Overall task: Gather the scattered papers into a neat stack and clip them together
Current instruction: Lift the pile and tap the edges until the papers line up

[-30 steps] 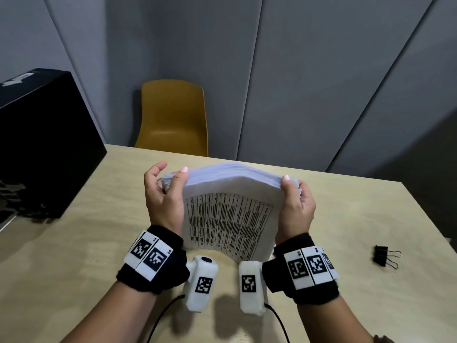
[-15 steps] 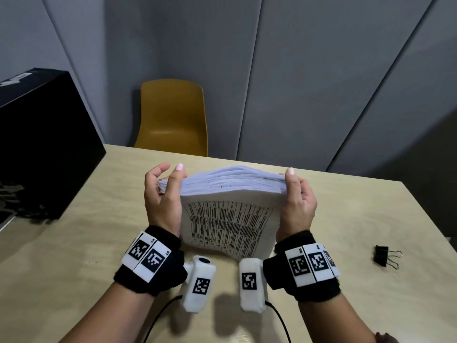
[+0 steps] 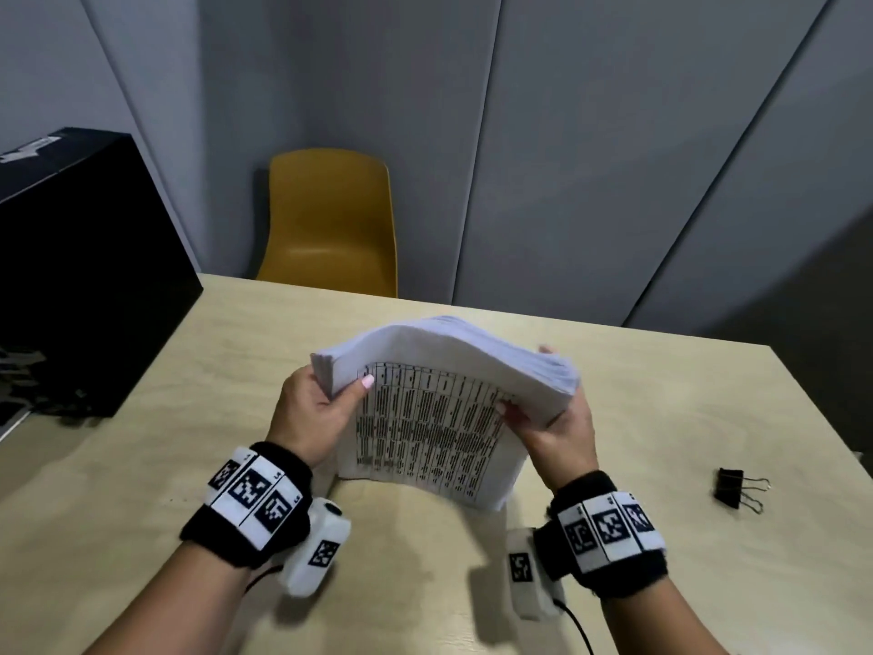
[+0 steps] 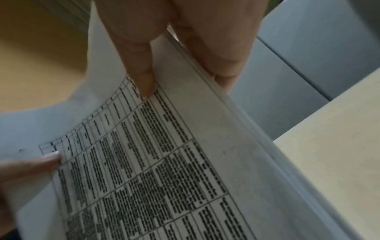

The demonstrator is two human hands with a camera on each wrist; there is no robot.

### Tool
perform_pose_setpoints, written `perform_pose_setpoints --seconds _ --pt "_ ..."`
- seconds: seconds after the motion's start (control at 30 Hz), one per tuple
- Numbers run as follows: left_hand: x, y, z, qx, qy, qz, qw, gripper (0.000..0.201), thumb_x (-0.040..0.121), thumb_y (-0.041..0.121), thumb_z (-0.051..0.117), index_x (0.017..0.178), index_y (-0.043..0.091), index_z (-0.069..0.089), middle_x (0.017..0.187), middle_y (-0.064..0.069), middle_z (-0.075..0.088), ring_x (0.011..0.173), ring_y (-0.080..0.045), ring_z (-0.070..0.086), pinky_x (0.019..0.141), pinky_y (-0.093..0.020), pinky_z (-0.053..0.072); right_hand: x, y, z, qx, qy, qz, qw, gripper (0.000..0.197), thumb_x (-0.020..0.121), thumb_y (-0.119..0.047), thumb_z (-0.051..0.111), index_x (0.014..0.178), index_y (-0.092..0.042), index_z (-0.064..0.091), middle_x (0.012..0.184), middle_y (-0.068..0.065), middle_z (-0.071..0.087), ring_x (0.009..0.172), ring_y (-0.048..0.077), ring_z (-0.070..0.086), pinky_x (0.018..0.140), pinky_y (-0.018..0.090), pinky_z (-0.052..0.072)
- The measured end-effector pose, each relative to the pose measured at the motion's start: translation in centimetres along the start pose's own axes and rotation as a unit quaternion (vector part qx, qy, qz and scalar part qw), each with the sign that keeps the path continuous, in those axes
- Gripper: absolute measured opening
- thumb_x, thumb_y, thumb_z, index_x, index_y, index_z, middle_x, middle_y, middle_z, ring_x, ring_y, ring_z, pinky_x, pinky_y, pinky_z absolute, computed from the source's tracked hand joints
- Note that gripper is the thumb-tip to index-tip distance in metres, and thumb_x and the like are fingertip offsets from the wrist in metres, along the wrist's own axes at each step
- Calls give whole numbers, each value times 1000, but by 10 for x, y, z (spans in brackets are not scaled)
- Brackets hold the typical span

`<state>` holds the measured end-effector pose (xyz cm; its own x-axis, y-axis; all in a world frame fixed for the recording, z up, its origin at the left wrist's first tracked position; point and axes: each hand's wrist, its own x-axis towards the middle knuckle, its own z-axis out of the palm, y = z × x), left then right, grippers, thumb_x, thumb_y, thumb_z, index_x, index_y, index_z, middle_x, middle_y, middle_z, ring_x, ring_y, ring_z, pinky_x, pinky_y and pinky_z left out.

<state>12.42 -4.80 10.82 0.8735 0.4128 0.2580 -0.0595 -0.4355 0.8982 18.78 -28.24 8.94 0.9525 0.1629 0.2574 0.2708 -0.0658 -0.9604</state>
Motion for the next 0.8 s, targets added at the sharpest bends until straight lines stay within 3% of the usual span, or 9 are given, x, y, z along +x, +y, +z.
perform_pose_setpoints --seconds 0.1,0.2,0.3,0.37,0.5,0.6,0.67,0.73,0.8 --pt "-3 6 4 -45 20 27 998 18 83 15 65 71 26 58 68 2 60 63 -9 58 52 -8 44 1 -2 6 -18 8 -27 999 31 74 -11 73 92 -32 61 82 -31 69 78 -11 63 71 14 51" --pt "-7 4 -5 -131 -12 17 991 18 67 29 70 83 24 65 75 3 69 74 -7 66 65 -18 55 -3 2 6 48 9 1 999 36 76 13 66 87 -21 63 71 -25 71 68 -8 64 63 11 51" --pt "-18 -29 -6 -119 -81 -65 987 51 51 51 76 97 31 65 94 9 70 91 -4 64 81 -25 53 -13 14 5 36 -27 54 998 31 72 9 71 83 -17 61 66 -21 71 63 -8 63 58 10 50" --pt "-28 -44 -2 -55 -90 -58 993 41 60 59 67 94 36 67 90 21 71 88 6 62 82 -20 49 -20 23 8 14 -34 81 996 31 70 3 75 84 -20 60 70 -16 73 67 -7 65 60 11 51" --pt "-32 -46 2 16 -53 -7 998 29 86 28 61 79 0 60 76 -8 53 70 -9 48 60 -13 39 -30 32 11 -36 6 113 993 84 50 -45 79 125 -27 44 121 0 59 110 14 57 92 32 49" --pt "-38 -45 2 -67 -35 -72 995 29 77 42 61 75 14 56 89 -7 54 84 -14 51 77 -24 41 -43 40 5 -69 76 201 974 130 39 -55 82 145 -35 11 146 9 31 134 21 33 110 42 31" --pt "-46 -38 4 -129 26 -143 981 23 85 29 63 101 12 59 112 -12 59 107 -25 56 94 -33 39 -52 47 0 11 98 265 959 136 39 -40 91 146 -35 8 148 18 30 131 27 41 105 43 38" --pt "-57 -32 9 -229 36 -203 951 34 89 16 55 113 -9 55 129 -31 49 117 -43 51 104 -43 37 -57 52 -4 173 62 315 931 132 27 -41 94 141 -23 28 130 19 55 105 30 63 82 40 53" --pt "-66 -30 16 -328 19 -270 905 33 82 22 66 103 -4 62 110 -15 66 102 -21 65 88 -27 50 -58 52 -4 303 -11 337 891 112 27 -37 95 125 -8 49 105 14 71 87 28 70 70 40 57"
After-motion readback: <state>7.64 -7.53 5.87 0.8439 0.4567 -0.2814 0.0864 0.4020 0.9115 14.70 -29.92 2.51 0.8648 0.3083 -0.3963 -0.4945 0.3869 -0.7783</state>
